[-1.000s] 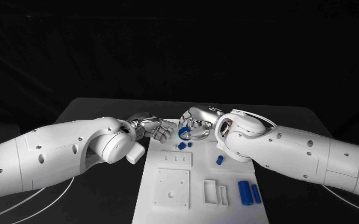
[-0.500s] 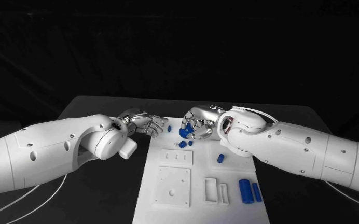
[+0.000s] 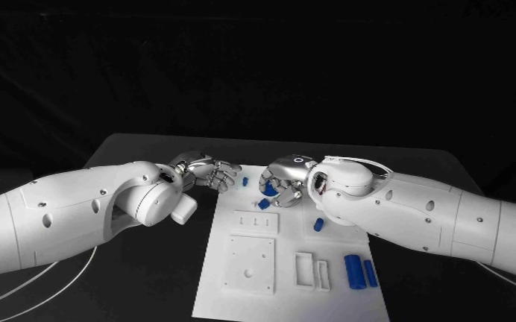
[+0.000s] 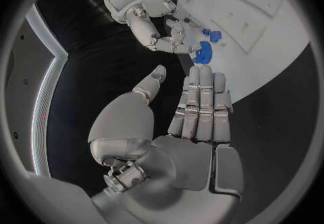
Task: Assemble the parts on the task board
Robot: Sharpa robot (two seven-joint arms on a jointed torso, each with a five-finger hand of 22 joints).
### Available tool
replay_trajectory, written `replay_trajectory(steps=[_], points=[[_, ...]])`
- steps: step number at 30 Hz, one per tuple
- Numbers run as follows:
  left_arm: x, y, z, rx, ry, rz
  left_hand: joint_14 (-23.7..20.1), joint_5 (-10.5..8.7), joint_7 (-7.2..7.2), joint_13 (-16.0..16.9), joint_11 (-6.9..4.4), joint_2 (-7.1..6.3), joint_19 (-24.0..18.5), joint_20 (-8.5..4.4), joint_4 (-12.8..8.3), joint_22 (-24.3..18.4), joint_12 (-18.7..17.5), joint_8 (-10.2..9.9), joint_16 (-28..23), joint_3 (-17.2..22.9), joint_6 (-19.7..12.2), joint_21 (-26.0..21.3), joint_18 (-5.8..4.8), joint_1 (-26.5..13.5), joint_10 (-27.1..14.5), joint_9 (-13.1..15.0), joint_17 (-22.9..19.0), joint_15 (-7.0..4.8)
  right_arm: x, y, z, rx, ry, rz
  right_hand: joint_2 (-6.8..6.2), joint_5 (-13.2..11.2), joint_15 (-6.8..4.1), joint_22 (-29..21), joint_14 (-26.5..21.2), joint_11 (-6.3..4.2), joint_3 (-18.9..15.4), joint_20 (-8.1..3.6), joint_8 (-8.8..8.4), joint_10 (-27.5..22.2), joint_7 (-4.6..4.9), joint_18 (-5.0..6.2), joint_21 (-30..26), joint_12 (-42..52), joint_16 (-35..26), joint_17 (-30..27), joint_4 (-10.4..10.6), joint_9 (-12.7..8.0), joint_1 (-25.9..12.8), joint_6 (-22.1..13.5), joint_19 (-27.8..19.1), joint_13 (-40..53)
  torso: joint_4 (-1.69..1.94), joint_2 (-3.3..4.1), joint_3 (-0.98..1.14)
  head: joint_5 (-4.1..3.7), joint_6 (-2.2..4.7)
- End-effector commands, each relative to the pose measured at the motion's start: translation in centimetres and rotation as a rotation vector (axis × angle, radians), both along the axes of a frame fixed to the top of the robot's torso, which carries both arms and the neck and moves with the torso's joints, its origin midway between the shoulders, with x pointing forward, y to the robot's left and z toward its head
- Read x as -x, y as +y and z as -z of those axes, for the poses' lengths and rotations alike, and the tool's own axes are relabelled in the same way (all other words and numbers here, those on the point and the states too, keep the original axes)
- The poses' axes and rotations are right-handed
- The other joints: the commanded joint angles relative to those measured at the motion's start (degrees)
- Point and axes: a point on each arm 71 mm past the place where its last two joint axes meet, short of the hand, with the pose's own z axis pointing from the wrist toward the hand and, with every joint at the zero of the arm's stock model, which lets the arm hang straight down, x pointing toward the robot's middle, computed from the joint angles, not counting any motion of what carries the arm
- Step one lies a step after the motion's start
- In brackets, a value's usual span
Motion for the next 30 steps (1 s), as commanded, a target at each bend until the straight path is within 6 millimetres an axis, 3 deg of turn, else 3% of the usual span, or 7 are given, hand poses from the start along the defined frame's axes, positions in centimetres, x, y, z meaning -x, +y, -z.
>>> replay_trajectory(steps=[1, 22, 30], points=[[0.0, -0.2, -0.3, 0.017, -0.023, 0.007, -0.1, 0.06, 0.07, 0.0, -0.04, -0.24, -0.1, 0.36, 0.0, 0.9, -0.3, -0.3, -0.3, 0.4, -0.5, -0.2, 0.23, 0.5, -0.4, -0.1, -0.1, 0.16, 0.0, 0.3, 0.2, 0.061, -0.039, -0.021, -0.13, 0.6, -0.48, 1.1, 0.0, -0.43, 0.7, 0.55, 0.00, 0.2, -0.54, 1.50, -0.1, 0.1, 0.0, 0.1, -0.1, -0.1, 0.8, 0.1, 0.1, -0.1, -0.02, 0.03, -0.04, 0.13, -0.28], [0.1, -0.4, -0.3, 0.022, -0.026, 0.023, -0.1, 0.07, 0.08, 0.0, -0.02, -0.09, -0.1, 0.39, -0.1, 1.0, -0.3, -0.2, -0.3, 0.6, -0.6, -0.3, 0.21, 0.8, -0.4, 0.0, -0.1, 0.19, 0.1, 1.7, 0.8, 0.096, -0.066, -0.023, -0.17, 0.4, -0.52, 1.1, 0.7, -0.46, 1.7, 0.63, 0.40, 0.9, -0.55, 1.50, 0.1, 0.6, 0.9, 0.9, 0.2, -0.2, 0.8, 0.5, 0.5, 0.1, -0.13, -0.01, -0.03, -0.02, -1.02], [0.3, -0.5, -0.4, 0.026, -0.027, 0.030, -0.1, 0.07, 0.09, 0.0, -0.01, -0.09, -0.1, 0.40, -0.1, 1.0, -0.3, -0.2, -0.3, 0.6, -0.6, -0.3, 0.21, 0.8, -0.4, 0.0, -0.1, 0.19, -0.2, 1.7, 1.4, 0.103, -0.066, -0.011, -0.17, 0.0, -0.48, 1.1, 0.7, -0.41, 1.8, 0.63, 0.45, 0.9, -0.49, 1.50, 0.2, 0.6, 0.9, 0.9, 0.3, -0.2, 0.7, 0.5, 0.5, 0.2, 0.00, 0.14, 0.10, 0.10, -1.36]])
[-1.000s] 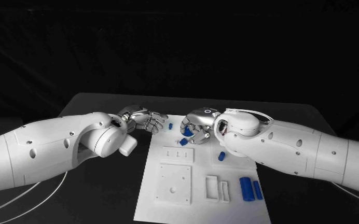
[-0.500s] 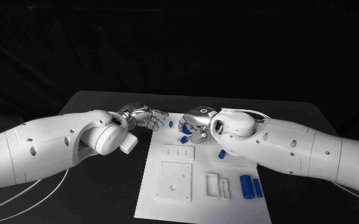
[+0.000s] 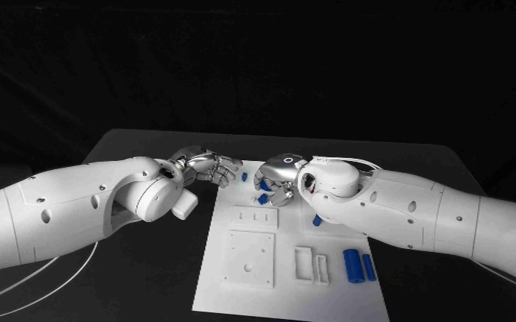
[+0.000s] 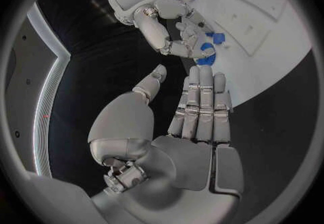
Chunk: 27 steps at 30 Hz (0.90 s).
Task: Assemble the parts on the task board
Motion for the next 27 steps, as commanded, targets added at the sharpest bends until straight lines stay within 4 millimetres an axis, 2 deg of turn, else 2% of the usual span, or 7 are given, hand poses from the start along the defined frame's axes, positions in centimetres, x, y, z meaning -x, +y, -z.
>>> replay_trajectory(steps=[1, 27], points=[[0.15, -0.18, -0.22, 0.014, -0.012, 0.016, -0.1, 0.07, -0.12, 0.0, -0.01, 0.12, -0.1, 0.40, -0.1, 1.0, -0.3, -0.2, -0.3, 0.3, -0.4, -0.3, 0.21, 0.6, -0.4, 0.0, -0.1, 0.20, -0.13, -0.15, 0.13, 0.020, -0.011, 0.009, -0.09, -0.6, -0.07, 1.1, 0.3, 0.01, 0.4, 0.20, 0.22, 0.5, -0.14, 1.27, 0.2, 0.2, 0.3, 0.1, 0.1, -0.1, 0.1, 0.2, 0.1, 0.1, 0.13, 0.15, 0.08, 0.07, -0.22], [0.16, -0.22, -0.21, 0.014, -0.010, 0.020, -0.1, 0.07, -0.09, 0.0, 0.00, 0.09, -0.1, 0.42, -0.1, 1.0, -0.3, -0.2, -0.3, 0.4, -0.5, -0.3, 0.19, 0.7, -0.5, 0.0, -0.1, 0.22, 0.04, 0.10, 0.97, 0.036, 0.014, 0.007, 0.04, -2.5, 0.25, 1.1, 0.3, 0.36, 0.7, 0.22, 1.12, 0.5, 0.23, 1.27, 0.2, 0.3, 0.3, 0.1, 0.2, 0.1, -0.4, 1.6, 0.1, 0.2, 0.12, 0.24, 0.05, 0.08, -0.98]])
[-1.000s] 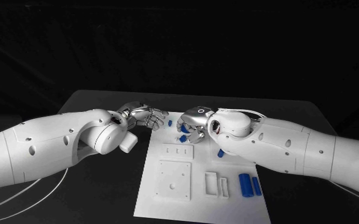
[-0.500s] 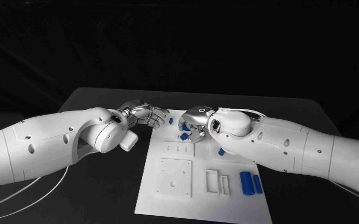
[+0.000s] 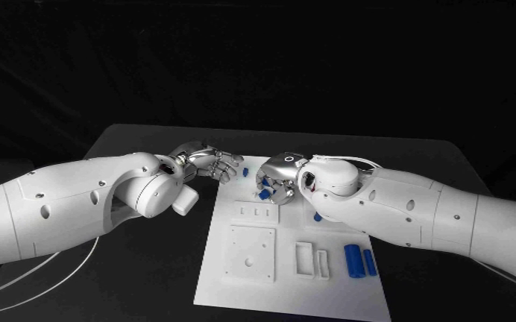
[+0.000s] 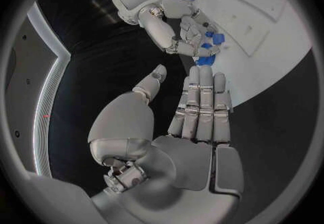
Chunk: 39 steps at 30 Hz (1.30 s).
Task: Assemble the parts on the task board
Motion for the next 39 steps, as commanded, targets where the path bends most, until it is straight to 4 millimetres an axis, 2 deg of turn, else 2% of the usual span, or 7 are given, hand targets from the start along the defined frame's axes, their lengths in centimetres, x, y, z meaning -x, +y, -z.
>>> replay_trajectory(steps=[1, 15, 27, 33, 39], points=[[0.03, -0.25, -0.17, 0.011, -0.008, 0.017, -0.1, 0.07, -0.09, 0.0, 0.01, 0.09, -0.1, 0.42, 0.0, 1.0, -0.3, -0.2, -0.3, 0.2, -0.5, -0.3, 0.19, 0.7, -0.5, 0.0, -0.1, 0.22, 0.03, 0.10, 0.23, 0.019, 0.003, -0.001, 0.04, -0.3, 0.23, 1.1, 0.3, 0.15, 0.2, 0.21, 0.26, 0.3, 0.03, 1.21, 0.2, 0.3, 0.3, 0.1, 0.0, 0.1, -0.4, 0.4, 0.1, 0.1, 0.01, 0.03, -0.03, -0.04, -0.12], [0.11, -0.34, -0.17, 0.012, -0.007, 0.021, -0.1, 0.07, -0.08, 0.0, 0.00, 0.10, -0.1, 0.42, 0.0, 1.0, -0.3, -0.2, -0.3, 0.3, -0.5, -0.3, 0.19, 0.7, -0.4, 0.0, -0.1, 0.22, -0.14, 0.10, 0.71, 0.026, 0.007, 0.007, 0.34, -1.6, 0.67, 1.1, 0.3, 0.62, 0.5, 0.25, 1.60, 0.2, 0.53, 1.21, 0.2, 0.3, 0.3, 0.1, 0.1, 0.5, -0.7, 3.2, 0.1, 0.1, 0.05, 0.05, 0.00, -0.03, -0.36], [0.16, -0.45, -0.18, 0.013, -0.005, 0.028, -0.1, 0.06, -0.07, 0.0, 0.00, 0.10, -0.2, 0.43, 0.0, 1.0, -0.3, -0.2, -0.3, 0.3, -0.6, -0.3, 0.18, 0.7, -0.4, 0.0, -0.1, 0.23, -0.47, 0.12, 0.73, 0.018, -0.007, 0.016, 0.78, -2.1, 0.82, 1.1, 0.3, 0.78, 0.9, 0.32, 1.92, 0.3, 0.69, 1.21, 0.2, 0.3, 0.2, 0.1, 0.8, 0.6, -1.3, 4.2, 0.1, 0.1, -0.11, -0.07, -0.05, -0.03, -0.32], [0.17, -0.42, -0.17, 0.013, -0.005, 0.027, -0.1, 0.06, -0.07, 0.0, 0.00, 0.10, -0.2, 0.44, 0.0, 1.0, -0.3, -0.1, -0.3, 0.3, -0.6, -0.3, 0.18, 0.7, -0.4, 0.0, -0.1, 0.23, -0.46, 0.08, 0.63, 0.009, -0.018, 0.015, 0.87, -2.3, 0.71, 1.1, 0.4, 0.63, 1.3, 0.31, 2.25, 0.3, 0.52, 1.21, 0.2, 0.3, 0.2, 0.1, 1.2, 0.7, -1.4, 5.0, 0.2, 0.1, -0.01, -0.03, -0.02, -0.09, -0.34], [0.14, -0.33, -0.18, 0.013, -0.006, 0.025, -0.1, 0.06, -0.07, 0.0, 0.00, 0.09, -0.2, 0.44, 0.0, 1.0, -0.3, -0.1, -0.3, 0.3, -0.6, -0.3, 0.17, 0.7, -0.4, 0.0, -0.1, 0.23, -0.42, 0.04, 0.52, -0.004, -0.028, 0.010, 1.30, -3.2, 0.25, 1.0, 0.4, 0.11, 2.5, 0.32, 3.02, 0.4, -0.04, 1.21, 0.1, 0.2, 0.2, 0.1, 2.2, 1.2, -1.7, 6.8, 0.3, 0.1, 0.02, -0.06, -0.09, -0.14, -0.31]])
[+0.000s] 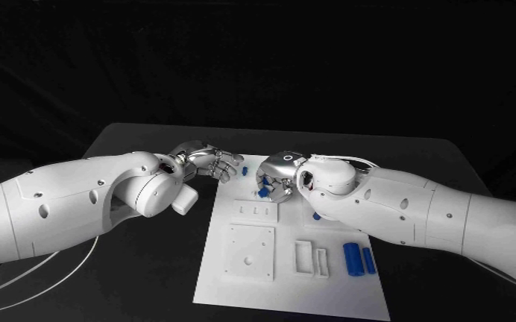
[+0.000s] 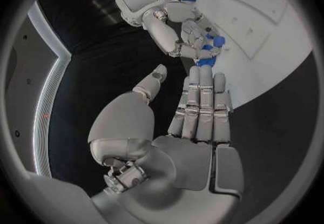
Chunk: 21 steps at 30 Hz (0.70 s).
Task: Assemble the parts on the task board
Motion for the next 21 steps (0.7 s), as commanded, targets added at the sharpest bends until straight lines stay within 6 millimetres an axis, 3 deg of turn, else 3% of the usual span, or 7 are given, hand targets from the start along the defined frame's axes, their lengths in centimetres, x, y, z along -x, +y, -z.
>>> replay_trajectory(steps=[1, 21], points=[[0.01, -0.19, -0.18, 0.011, -0.008, 0.017, -0.1, 0.06, 0.08, 0.0, 0.00, -0.14, -0.2, 0.44, 0.0, 1.0, -0.3, -0.1, -0.3, 0.3, -0.4, -0.3, 0.17, 0.4, -0.4, 0.0, -0.1, 0.24, 0.06, -0.05, 0.04, 0.000, -0.017, -0.004, 0.30, -0.5, -0.19, 1.0, 0.0, -0.34, 1.0, 0.21, 0.39, 0.0, 0.97, 1.18, 0.1, 0.1, 0.2, 0.0, 0.6, 0.2, -0.6, 1.9, 0.1, 0.0, 0.04, 0.02, -0.04, 0.01, 0.02], [-0.20, 0.20, -0.18, 0.011, -0.013, 0.010, -0.1, 0.06, 0.11, 0.0, 0.01, -0.13, -0.2, 0.46, 0.1, 1.0, -0.3, -0.1, -0.3, 0.3, -0.5, -0.3, 0.15, 0.2, -0.4, 0.0, -0.1, 0.25, 0.41, -0.96, -0.88, -0.123, -0.069, 0.001, -0.83, 3.1, -0.48, 1.1, 0.1, -0.62, 2.6, -0.02, 0.35, 0.2, 0.69, 1.18, 0.2, 0.0, 0.1, 0.0, 3.0, 0.8, -1.8, 2.5, 0.5, -0.1, 0.09, -0.01, 0.05, 0.35, 0.57]])
